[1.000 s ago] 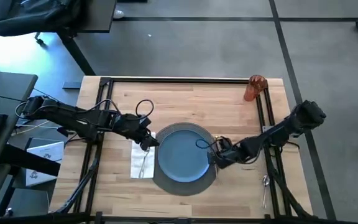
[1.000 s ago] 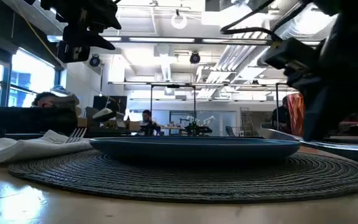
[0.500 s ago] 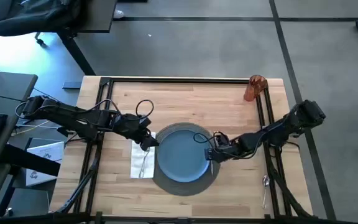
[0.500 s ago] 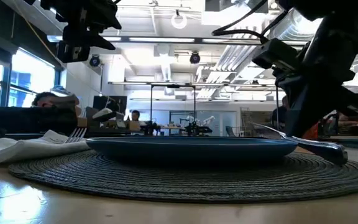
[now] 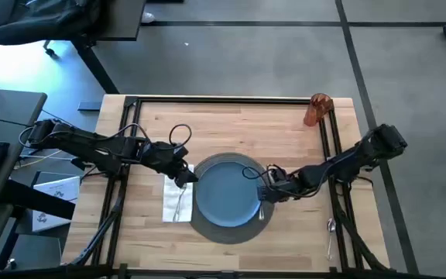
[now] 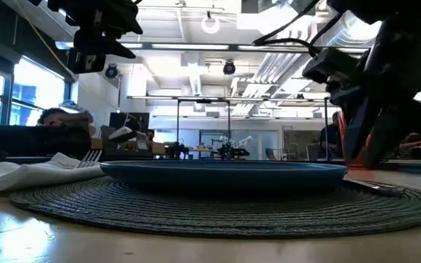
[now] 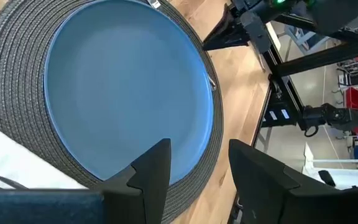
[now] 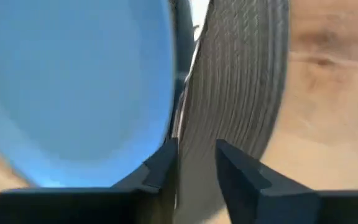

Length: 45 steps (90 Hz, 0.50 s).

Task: Set table place
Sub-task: Put the silver spoon on the table mat to the right side of the silver table knife

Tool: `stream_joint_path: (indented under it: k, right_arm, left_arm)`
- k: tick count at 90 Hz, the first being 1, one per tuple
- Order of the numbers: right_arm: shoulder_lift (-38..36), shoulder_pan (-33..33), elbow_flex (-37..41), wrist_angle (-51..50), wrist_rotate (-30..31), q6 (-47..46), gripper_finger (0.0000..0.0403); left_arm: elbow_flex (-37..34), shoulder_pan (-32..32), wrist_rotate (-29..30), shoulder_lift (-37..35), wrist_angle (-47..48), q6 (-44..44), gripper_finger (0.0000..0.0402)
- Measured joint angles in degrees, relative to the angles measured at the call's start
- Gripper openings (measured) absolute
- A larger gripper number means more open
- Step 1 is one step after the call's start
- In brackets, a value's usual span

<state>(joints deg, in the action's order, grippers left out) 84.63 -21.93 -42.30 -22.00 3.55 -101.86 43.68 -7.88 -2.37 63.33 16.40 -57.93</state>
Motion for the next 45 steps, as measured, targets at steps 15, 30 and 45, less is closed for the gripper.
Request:
stream_joint_path:
  k: [15, 30, 45]
  right_arm:
    - [-4.06, -7.41, -0.07, -4.97, -8.73, -8.12, 0.0150]
    - [-3.24, -19.11, -0.07, -8.91, -17.88, -21.16, 0.0155]
    - [-1.96, -26.89, -0.07, -10.20, -23.59, -30.89, 0.0130]
  left_arm:
    - [0.00, -0.01, 0.00, 0.00, 0.00, 0.00, 0.0146]
    - [0.00, -0.01, 0.02, 0.00, -0.04, 0.11, 0.0146]
    - [0.00, 0.00, 0.06, 0.00, -0.08, 1.03, 0.0146]
